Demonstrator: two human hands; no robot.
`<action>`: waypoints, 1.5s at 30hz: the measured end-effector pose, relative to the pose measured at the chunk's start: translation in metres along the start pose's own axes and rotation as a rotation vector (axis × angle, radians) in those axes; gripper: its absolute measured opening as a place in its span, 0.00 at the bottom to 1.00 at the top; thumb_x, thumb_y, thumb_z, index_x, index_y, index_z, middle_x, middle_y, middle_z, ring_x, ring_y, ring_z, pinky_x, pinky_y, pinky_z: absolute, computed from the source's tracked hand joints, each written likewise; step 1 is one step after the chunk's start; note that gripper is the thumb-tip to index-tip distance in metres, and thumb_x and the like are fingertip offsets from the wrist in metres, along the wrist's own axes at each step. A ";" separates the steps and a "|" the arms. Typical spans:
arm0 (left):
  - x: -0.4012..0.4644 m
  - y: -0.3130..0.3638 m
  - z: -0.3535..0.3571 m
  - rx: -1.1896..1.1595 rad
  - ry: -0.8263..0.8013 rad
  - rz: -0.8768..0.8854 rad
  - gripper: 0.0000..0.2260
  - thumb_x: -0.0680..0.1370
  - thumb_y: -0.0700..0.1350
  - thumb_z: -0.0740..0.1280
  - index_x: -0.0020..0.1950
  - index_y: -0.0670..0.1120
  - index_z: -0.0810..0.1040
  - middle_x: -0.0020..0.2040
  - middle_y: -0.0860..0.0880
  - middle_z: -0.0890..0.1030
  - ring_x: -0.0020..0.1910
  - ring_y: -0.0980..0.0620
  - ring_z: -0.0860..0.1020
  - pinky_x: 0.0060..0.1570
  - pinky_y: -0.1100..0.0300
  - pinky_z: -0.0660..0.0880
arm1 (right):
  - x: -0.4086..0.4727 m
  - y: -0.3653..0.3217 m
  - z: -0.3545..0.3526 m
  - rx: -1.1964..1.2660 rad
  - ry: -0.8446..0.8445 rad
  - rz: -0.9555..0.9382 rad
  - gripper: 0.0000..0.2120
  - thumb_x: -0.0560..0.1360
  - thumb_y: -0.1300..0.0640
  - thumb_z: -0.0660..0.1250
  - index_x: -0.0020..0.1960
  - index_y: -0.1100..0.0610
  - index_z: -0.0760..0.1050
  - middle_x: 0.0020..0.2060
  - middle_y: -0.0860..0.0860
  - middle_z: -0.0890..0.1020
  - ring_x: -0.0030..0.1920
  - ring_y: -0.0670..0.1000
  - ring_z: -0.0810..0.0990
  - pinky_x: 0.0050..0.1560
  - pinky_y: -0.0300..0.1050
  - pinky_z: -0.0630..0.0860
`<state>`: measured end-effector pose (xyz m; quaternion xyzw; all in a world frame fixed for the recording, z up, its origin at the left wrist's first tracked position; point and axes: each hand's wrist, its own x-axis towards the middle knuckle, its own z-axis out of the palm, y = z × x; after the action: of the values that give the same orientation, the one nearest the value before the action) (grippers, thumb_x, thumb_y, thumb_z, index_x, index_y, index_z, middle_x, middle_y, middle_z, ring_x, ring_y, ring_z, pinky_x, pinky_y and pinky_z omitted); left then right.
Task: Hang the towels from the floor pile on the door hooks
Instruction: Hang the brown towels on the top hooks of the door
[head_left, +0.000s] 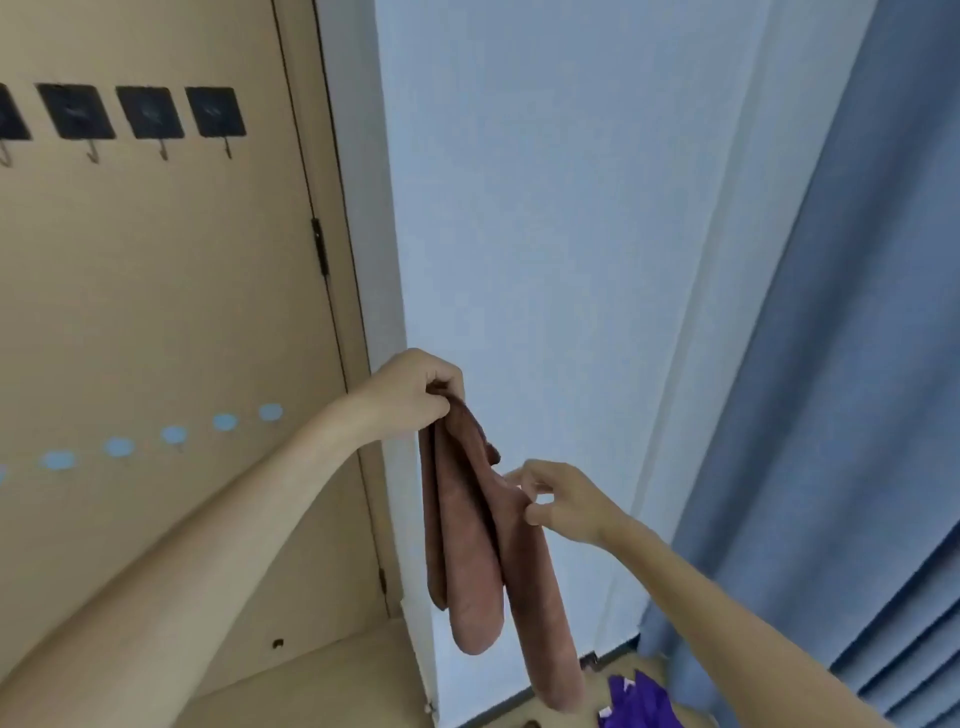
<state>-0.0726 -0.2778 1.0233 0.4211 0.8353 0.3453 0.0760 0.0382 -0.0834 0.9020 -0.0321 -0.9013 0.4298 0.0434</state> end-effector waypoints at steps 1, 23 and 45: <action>-0.013 -0.008 -0.010 0.043 0.026 -0.028 0.15 0.69 0.27 0.58 0.35 0.43 0.78 0.37 0.45 0.81 0.40 0.44 0.78 0.43 0.52 0.75 | 0.004 -0.012 0.010 0.013 -0.035 -0.027 0.13 0.64 0.68 0.62 0.31 0.55 0.61 0.35 0.38 0.79 0.38 0.44 0.76 0.42 0.42 0.73; -0.291 -0.141 -0.152 0.132 0.330 -0.707 0.12 0.73 0.33 0.60 0.32 0.47 0.67 0.33 0.53 0.69 0.33 0.55 0.67 0.33 0.63 0.62 | 0.071 -0.273 0.222 -0.219 -0.481 -0.422 0.06 0.71 0.57 0.72 0.46 0.55 0.77 0.40 0.49 0.80 0.40 0.48 0.78 0.43 0.42 0.75; -0.363 -0.205 -0.238 0.159 0.091 -0.587 0.02 0.76 0.44 0.69 0.44 0.49 0.80 0.41 0.50 0.81 0.42 0.54 0.76 0.46 0.60 0.71 | 0.093 -0.389 0.323 -0.345 -0.502 -0.639 0.05 0.76 0.55 0.66 0.42 0.53 0.78 0.32 0.42 0.74 0.33 0.40 0.71 0.35 0.32 0.66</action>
<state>-0.0756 -0.7574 1.0113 0.1507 0.9481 0.2607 0.1019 -0.0967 -0.5689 1.0066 0.3470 -0.9071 0.2324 -0.0523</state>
